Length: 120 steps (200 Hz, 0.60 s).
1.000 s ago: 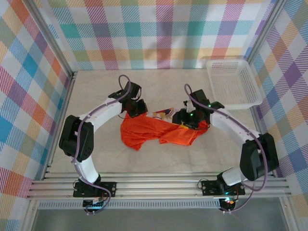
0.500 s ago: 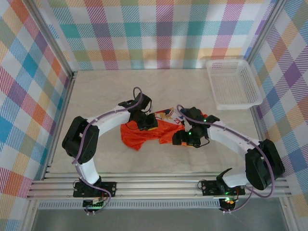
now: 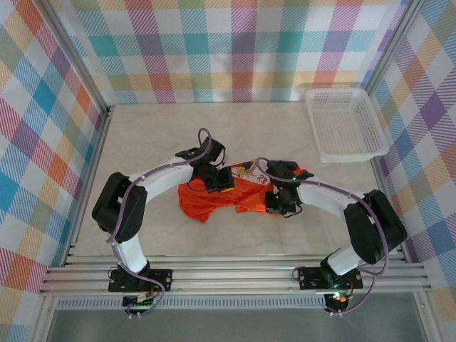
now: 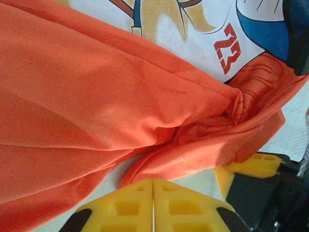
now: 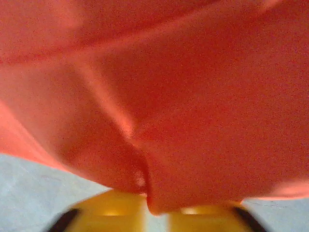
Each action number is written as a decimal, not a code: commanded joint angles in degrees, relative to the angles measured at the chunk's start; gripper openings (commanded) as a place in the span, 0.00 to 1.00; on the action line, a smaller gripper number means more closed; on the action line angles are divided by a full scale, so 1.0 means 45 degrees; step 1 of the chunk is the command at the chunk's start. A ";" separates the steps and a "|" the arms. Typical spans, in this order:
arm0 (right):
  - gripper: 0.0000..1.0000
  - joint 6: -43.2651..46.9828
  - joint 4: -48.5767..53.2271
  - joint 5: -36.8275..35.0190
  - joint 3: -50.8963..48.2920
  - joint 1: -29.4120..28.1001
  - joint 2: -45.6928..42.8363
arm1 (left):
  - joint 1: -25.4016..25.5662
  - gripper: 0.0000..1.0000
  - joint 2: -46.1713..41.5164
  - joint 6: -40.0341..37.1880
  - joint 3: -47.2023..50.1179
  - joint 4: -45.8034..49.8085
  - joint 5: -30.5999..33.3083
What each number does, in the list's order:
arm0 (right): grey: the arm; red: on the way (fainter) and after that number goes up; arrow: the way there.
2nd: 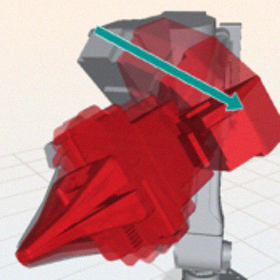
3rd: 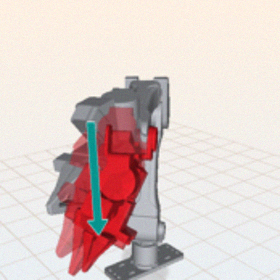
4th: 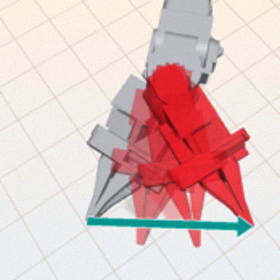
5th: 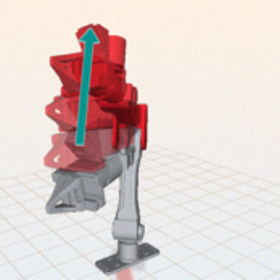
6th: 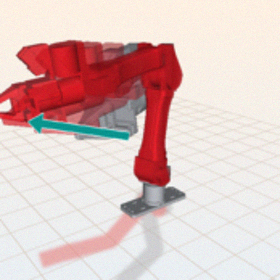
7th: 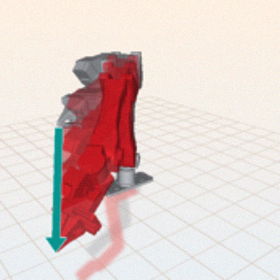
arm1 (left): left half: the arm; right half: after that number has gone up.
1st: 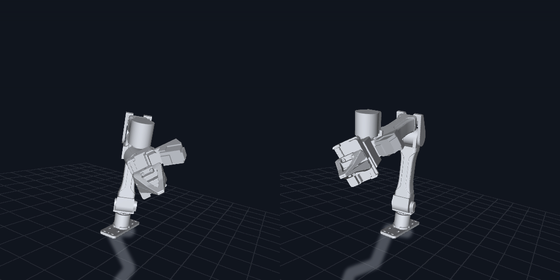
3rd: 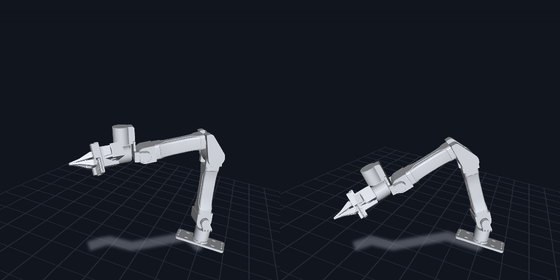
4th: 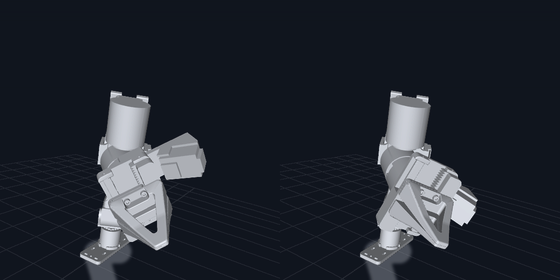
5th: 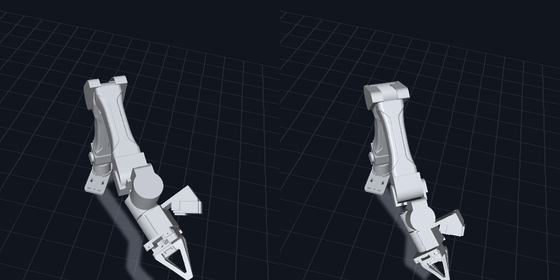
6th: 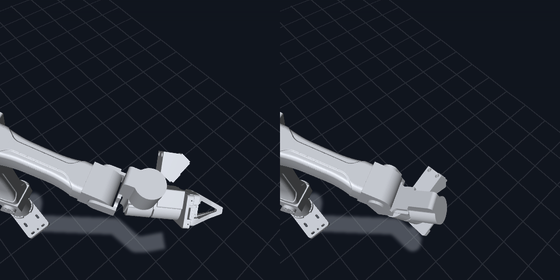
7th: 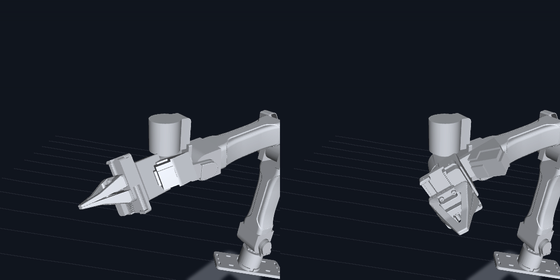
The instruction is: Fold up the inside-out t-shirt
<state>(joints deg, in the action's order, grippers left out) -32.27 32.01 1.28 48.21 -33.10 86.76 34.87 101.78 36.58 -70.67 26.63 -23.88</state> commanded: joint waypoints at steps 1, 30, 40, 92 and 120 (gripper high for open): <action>0.00 -0.0006 0.0640 -0.0181 0.1109 -0.0085 -0.0256 | 0.0208 0.07 -0.0165 -0.0083 0.0119 -0.0027 -0.0231; 0.00 0.0371 0.2142 0.0303 0.2209 0.0524 -0.0892 | 0.0389 0.10 -0.0179 -0.0342 0.0065 -0.0523 -0.0791; 0.00 0.0589 0.2245 0.0572 0.2432 0.0997 -0.1079 | 0.0431 0.11 -0.0124 -0.0356 -0.0079 -0.0622 -0.0964; 0.04 0.2006 0.1903 0.1166 0.3838 0.2485 0.0675 | 0.0760 0.29 0.0501 -0.0139 -0.0823 -0.1251 -0.1585; 0.12 0.2238 0.0946 0.1261 0.3897 0.2794 0.1403 | 0.1228 0.49 0.0812 0.0017 -0.0898 -0.1957 -0.1711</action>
<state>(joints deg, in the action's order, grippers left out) -25.21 38.17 5.13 65.06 -21.43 90.76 38.20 103.90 36.49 -73.28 21.21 -29.61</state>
